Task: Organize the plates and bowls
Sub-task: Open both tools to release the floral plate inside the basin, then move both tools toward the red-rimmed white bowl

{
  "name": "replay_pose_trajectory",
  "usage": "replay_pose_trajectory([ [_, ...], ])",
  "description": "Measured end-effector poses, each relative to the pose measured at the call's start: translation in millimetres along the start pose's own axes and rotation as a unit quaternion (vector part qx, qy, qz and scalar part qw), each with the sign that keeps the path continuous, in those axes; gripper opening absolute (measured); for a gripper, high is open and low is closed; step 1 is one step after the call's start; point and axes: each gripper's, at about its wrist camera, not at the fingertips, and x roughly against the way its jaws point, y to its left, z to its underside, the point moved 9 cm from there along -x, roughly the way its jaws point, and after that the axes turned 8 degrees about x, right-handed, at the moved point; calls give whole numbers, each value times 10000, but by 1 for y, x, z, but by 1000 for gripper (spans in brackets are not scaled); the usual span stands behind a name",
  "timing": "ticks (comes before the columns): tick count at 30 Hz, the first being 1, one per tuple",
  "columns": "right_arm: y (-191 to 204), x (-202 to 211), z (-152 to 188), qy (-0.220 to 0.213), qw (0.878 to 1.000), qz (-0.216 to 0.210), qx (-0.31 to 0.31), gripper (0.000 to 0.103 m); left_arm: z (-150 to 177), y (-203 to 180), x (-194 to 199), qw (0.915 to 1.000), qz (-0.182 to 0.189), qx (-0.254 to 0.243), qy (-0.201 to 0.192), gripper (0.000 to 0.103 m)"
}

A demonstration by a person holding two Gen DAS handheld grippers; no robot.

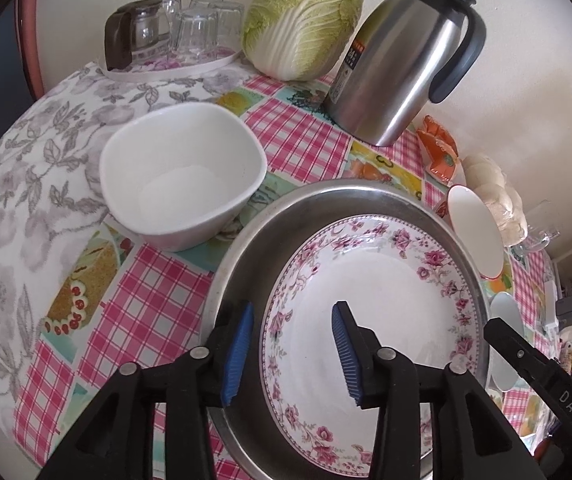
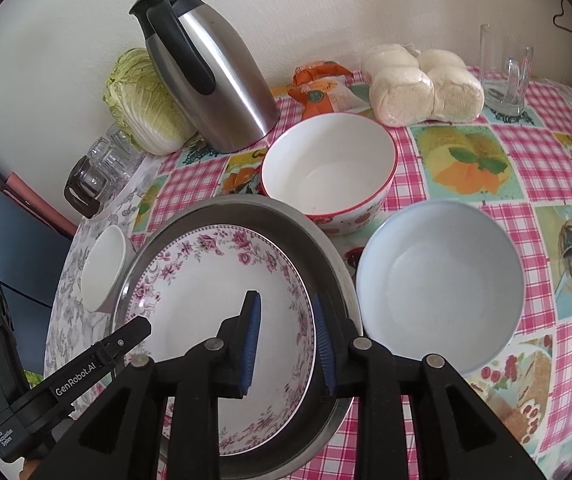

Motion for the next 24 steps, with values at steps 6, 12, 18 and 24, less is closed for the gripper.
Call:
replay_pose_trajectory([
  [6, 0, 10, -4, -18, 9999, 140, 41, 57, -2, -10, 14, 9997, -70, -197, -148, 71],
  [12, -5, 12, -5, -6, 9994, 318, 97, 75, -1, -11, 16, 9991, -240, -305, -180, 85],
  [18, -6, 14, -6, -15, 9988, 428, 231, 82, -6, -8, 19, 9984, -351, -289, -345, 99],
  [24, -8, 20, -9, -93, 9985, 492, 239, 89, -11, -12, 24, 9971, -359, -353, -577, 103],
])
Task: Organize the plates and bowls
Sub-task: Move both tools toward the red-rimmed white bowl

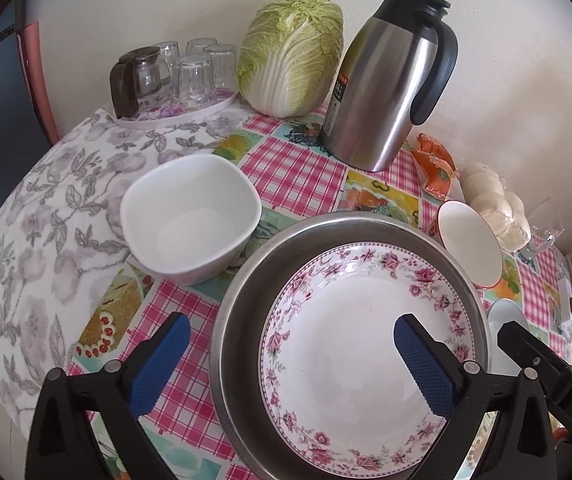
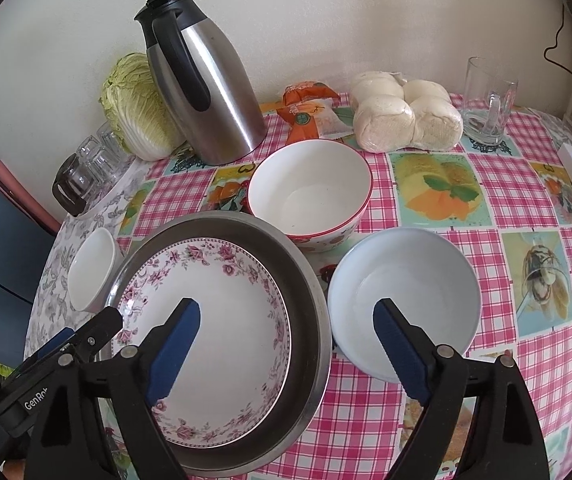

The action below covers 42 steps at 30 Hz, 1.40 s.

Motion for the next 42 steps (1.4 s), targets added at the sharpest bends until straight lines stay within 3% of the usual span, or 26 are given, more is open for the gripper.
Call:
replay_pose_trajectory([
  [6, -5, 13, -10, -188, 9998, 64, -24, 96, -8, -6, 1, 9999, -144, -5, -75, 103],
  [15, -28, 27, -24, -497, 9982, 168, -295, 99, -41, -26, 13, 9986, 120, 397, -336, 103],
  [23, -54, 37, -36, -986, 9929, 384, -544, 100, -68, -58, 24, 9973, 34, 75, -737, 103],
  [28, -64, 35, -40, -920, 9929, 466, -601, 100, -78, -73, 20, 9953, 50, -39, -968, 103],
  [42, -109, 21, -48, -772, 9861, 840, -1204, 101, -72, -98, -21, 9975, 519, -64, -474, 103],
])
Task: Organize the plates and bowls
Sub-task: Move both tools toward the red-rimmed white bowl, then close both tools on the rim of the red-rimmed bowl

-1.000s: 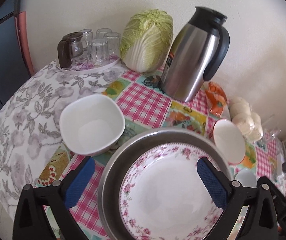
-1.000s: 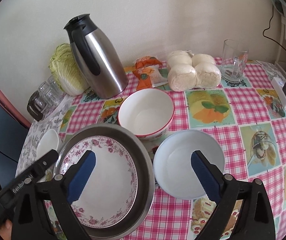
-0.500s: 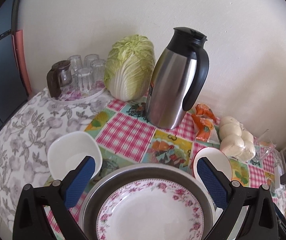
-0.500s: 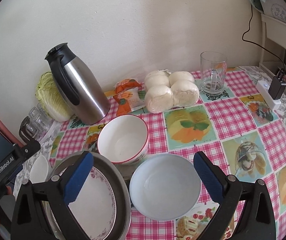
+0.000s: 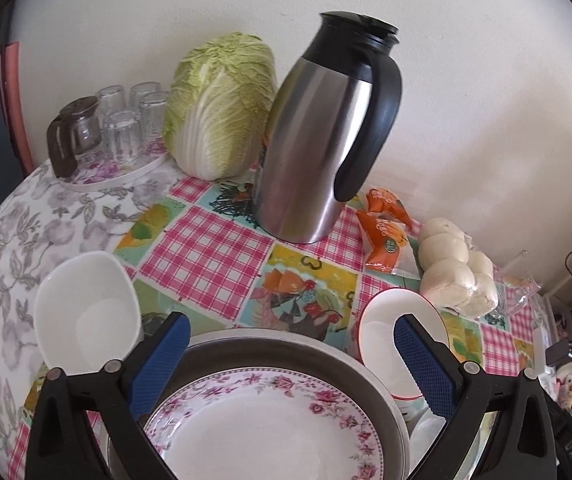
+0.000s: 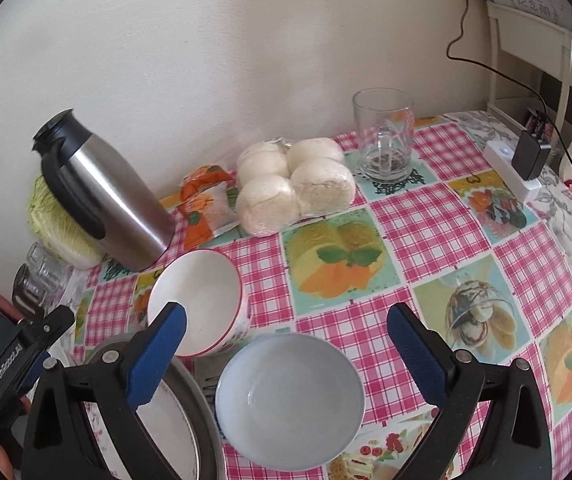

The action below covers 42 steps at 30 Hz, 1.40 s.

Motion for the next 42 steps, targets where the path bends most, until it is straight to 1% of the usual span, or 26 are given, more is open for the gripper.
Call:
replay_pose_trajectory([
  [3, -2, -3, -5, -72, 10000, -36, -16, 101, -2, -9, -2, 9997, -40, -233, -83, 103],
  [5, -3, -5, -9, -144, 9999, 35, 10, 101, -4, -13, -4, 9991, -116, -376, -152, 103],
  [7, -7, -8, -12, -128, 9997, 196, 11, 101, -5, -13, -7, 9989, -190, -404, -159, 103],
  [9, -10, -10, -16, -142, 9996, 241, -7, 101, -5, -12, -10, 9989, -212, -406, -113, 103],
  [12, -9, -13, -19, -203, 9998, 54, -34, 101, -4, -12, -17, 9990, -239, -386, 37, 103],
  [16, 1, -28, -15, 59, 9997, -189, 104, 101, -6, -10, -26, 9989, -275, -292, 258, 103],
  [18, 4, -34, -12, 139, 9997, -185, 123, 101, -10, -11, -27, 9986, -281, -342, 292, 103],
  [20, 8, -41, -7, 242, 9995, -156, 153, 101, -12, -14, -31, 9976, -341, -447, 416, 103],
  [24, 10, -50, -1, 378, 9989, -130, 261, 100, -18, -24, -39, 9949, -331, -633, 706, 103],
  [30, 9, -61, 1, 409, 9988, -94, 239, 100, -25, -34, -54, 9902, -488, -778, 1047, 101],
  [33, 15, -66, 1, 417, 9986, -157, 276, 96, -30, -40, -59, 9893, -462, -708, 1192, 95],
  [37, 22, -74, 2, 448, 9981, -234, 345, 83, -34, -50, -64, 9873, -575, -860, 1206, 93],
  [38, 23, -77, 3, 477, 9979, -259, 349, 79, -32, -53, -66, 9866, -582, -910, 1226, 92],
  [40, 25, -81, 4, 518, 9975, -352, 333, 74, -28, -59, -72, 9848, -599, -1005, 1286, 87],
  [42, 27, -85, 5, 533, 9971, -446, 300, 72, -20, -63, -79, 9822, -637, -1089, 1395, 84],
])
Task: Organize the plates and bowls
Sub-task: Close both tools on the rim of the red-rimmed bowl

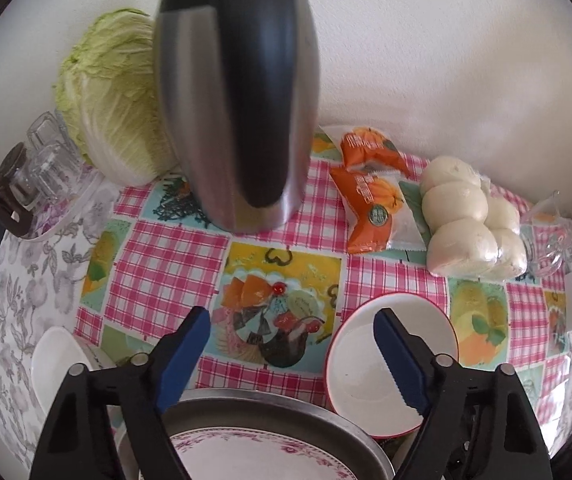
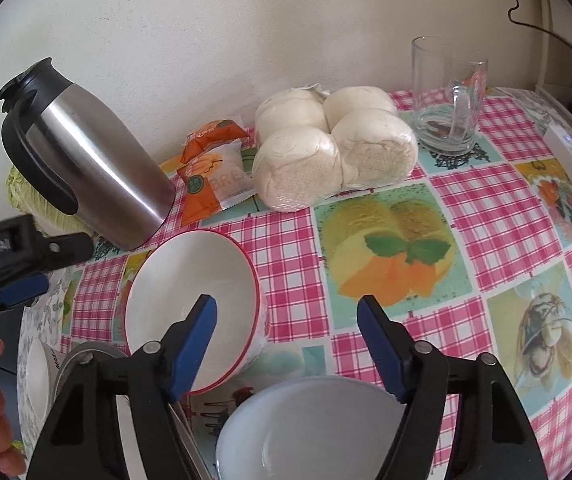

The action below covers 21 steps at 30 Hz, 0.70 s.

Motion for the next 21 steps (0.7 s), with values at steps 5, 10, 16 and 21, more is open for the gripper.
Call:
replay_pose_trajectory([
  [5, 6, -8, 2, 40, 9999, -104, 42, 58, 14, -10, -23, 9995, 66, -2, 309, 72],
  [10, 11, -18, 5, 102, 9997, -177, 92, 48, 25, -12, -41, 9985, 39, 22, 544, 61],
  [16, 15, -29, 6, 172, 9992, -325, 124, 36, 37, -15, -63, 9962, 114, 55, 863, 45],
  [21, 16, -36, 6, 173, 9993, -238, 247, 32, 40, -18, -74, 9962, 20, -75, 868, 40],
])
